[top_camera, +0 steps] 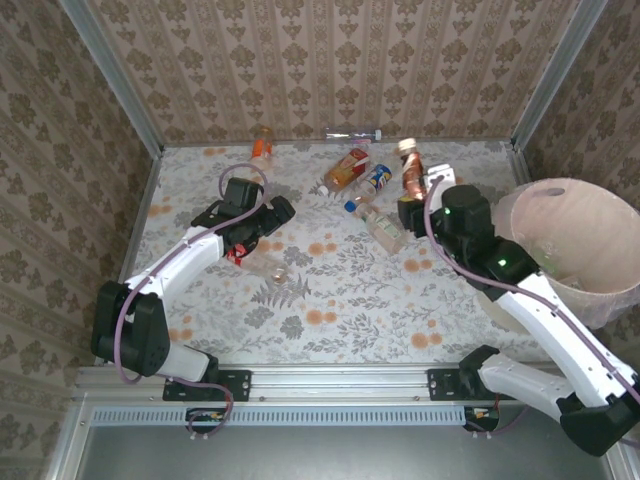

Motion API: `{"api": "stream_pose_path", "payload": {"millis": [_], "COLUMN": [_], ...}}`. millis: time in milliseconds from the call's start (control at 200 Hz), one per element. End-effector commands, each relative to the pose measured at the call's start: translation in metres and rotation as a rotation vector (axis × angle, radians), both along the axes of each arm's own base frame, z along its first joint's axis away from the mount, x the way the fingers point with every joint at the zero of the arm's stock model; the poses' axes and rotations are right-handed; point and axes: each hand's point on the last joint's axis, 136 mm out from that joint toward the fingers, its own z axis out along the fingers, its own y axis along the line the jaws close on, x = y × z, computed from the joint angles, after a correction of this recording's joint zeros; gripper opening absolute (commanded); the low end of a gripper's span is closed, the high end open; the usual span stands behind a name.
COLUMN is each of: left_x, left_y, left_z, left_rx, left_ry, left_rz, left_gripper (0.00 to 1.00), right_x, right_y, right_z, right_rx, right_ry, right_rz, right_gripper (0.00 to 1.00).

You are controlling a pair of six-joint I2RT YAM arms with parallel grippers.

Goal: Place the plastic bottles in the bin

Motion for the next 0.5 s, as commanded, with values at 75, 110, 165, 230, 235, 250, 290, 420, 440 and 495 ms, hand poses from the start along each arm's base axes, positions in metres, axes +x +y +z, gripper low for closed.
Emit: {"api": "stream_pose_path", "payload": {"millis": [75,110,165,230,235,250,290,420,440,495], "left_x": [0.000,0.000,0.000,0.001,0.001,0.001,0.002,0.004,0.005,0.005], "left_y": [0.000,0.000,0.001,0.001,0.001,0.001,0.001,-0.003,-0.004,-0.005], "left_z": [0.007,0.007,0.008,0.009,0.009,0.009,0.009,0.009,0.009,0.009], "left_rx": [-0.012,-0.009,-0.008,-0.005,-0.005,-0.004,-0.005,-0.011,-0.013,-0.015], "left_ry": [-0.013,-0.011,-0.013,-0.017,-0.016,-0.015,-0.016,-0.011,-0.012,-0.008], "left_rz": [0.007,0.009,0.010,0.012,0.012,0.011,0.012,0.004,0.003,-0.003], "left_gripper": [1.00,1.00,1.00,1.00,1.00,1.00,1.00,1.00,1.00,1.00], "right_x": [-0.023,-0.026,-0.033,-0.042,-0.042,-0.044,-0.048,-0.060,-0.062,-0.066], "right_y": [-0.061,-0.070,-0.084,-0.100,-0.101,-0.106,-0.116,-0.144,-0.148,-0.159], "right_z": [0.038,0.042,0.051,0.060,0.061,0.063,0.066,0.075,0.077,0.078], "right_rx": [0.019,0.008,-0.009,-0.025,-0.026,-0.030,-0.041,-0.055,-0.057,-0.063], "right_ry": [-0.036,-0.044,-0.062,-0.075,-0.075,-0.076,-0.072,-0.055,-0.055,-0.047], "right_rz": [-0.187,-0.210,-0.254,-0.298,-0.303,-0.316,-0.350,-0.446,-0.460,-0.501], "right_gripper": [0.45,0.45,0.45,0.45,0.45,0.45,0.45,0.44,0.44,0.44]}}
